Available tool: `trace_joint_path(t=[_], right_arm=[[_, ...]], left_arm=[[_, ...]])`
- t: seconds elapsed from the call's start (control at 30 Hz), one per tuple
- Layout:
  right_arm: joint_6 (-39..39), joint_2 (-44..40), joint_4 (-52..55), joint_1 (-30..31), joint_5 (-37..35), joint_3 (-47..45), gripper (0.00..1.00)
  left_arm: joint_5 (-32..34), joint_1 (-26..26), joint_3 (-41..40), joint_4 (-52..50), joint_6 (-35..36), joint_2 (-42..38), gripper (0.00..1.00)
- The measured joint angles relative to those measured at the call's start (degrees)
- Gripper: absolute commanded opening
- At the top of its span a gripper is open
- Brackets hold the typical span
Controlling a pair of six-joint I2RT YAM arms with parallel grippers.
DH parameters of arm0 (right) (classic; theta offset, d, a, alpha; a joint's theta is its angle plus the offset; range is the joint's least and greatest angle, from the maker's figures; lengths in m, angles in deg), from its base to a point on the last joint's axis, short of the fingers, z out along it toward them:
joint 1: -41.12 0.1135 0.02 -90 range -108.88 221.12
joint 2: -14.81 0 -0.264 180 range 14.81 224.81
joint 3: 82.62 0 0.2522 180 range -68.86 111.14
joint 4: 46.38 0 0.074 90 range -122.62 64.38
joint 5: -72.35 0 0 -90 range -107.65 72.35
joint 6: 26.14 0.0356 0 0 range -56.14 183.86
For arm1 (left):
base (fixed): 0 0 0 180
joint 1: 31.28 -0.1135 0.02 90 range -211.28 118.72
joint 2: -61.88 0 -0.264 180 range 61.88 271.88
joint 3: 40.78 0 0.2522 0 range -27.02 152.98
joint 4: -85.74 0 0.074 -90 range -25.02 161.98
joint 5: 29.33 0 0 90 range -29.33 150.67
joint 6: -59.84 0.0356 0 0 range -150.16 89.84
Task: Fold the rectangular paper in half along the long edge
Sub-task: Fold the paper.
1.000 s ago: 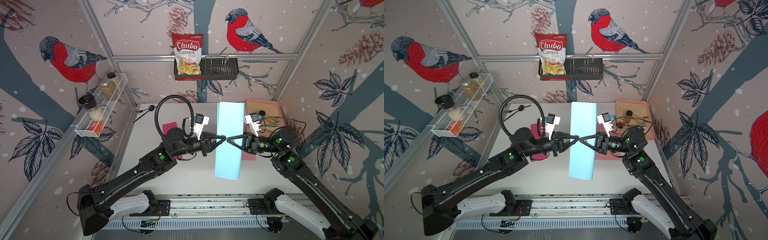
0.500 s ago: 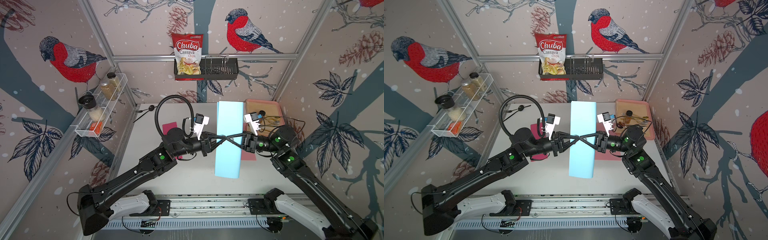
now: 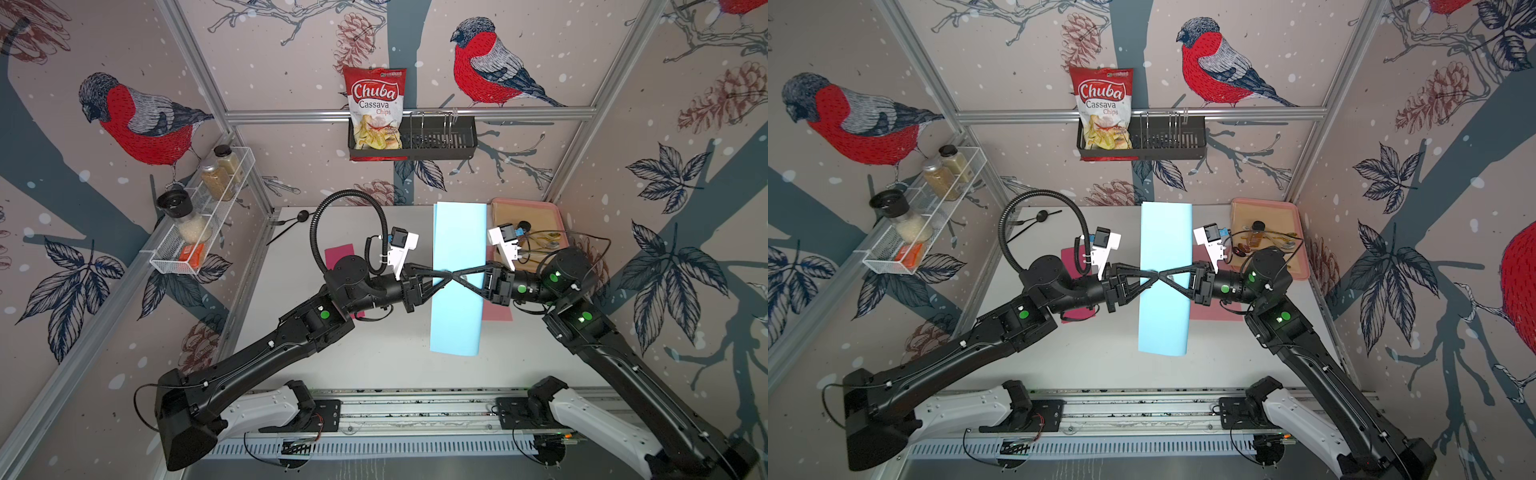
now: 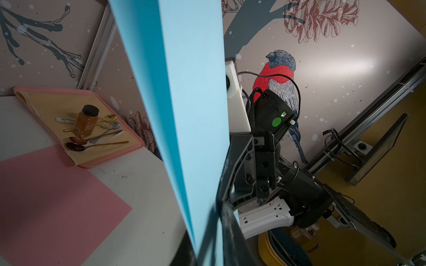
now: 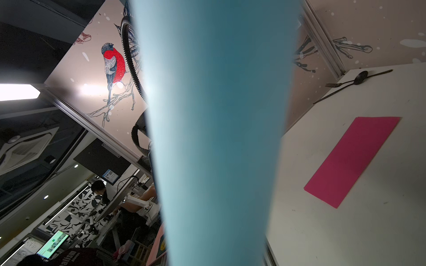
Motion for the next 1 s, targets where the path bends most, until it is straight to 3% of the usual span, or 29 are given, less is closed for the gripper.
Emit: trace_joint_path(t=[0.47, 0.7, 1.0], right_arm=[[-1.49, 0.85, 2.45, 1.18, -1.05, 0.57, 0.17], [-2.21, 0.66, 2.91, 1.25, -1.11, 0.79, 0.17], [-2.73, 0.00, 4.07, 0.90, -1.09, 1.29, 0.18]], left_arm=[[-0.11, 0.22, 0.00, -0.15, 0.20, 0.02, 0.13], [0.07, 0.22, 0.00, -0.13, 0.22, 0.09, 0.02], [-0.13, 0.33, 0.11, 0.13, 0.24, 0.00, 0.08]])
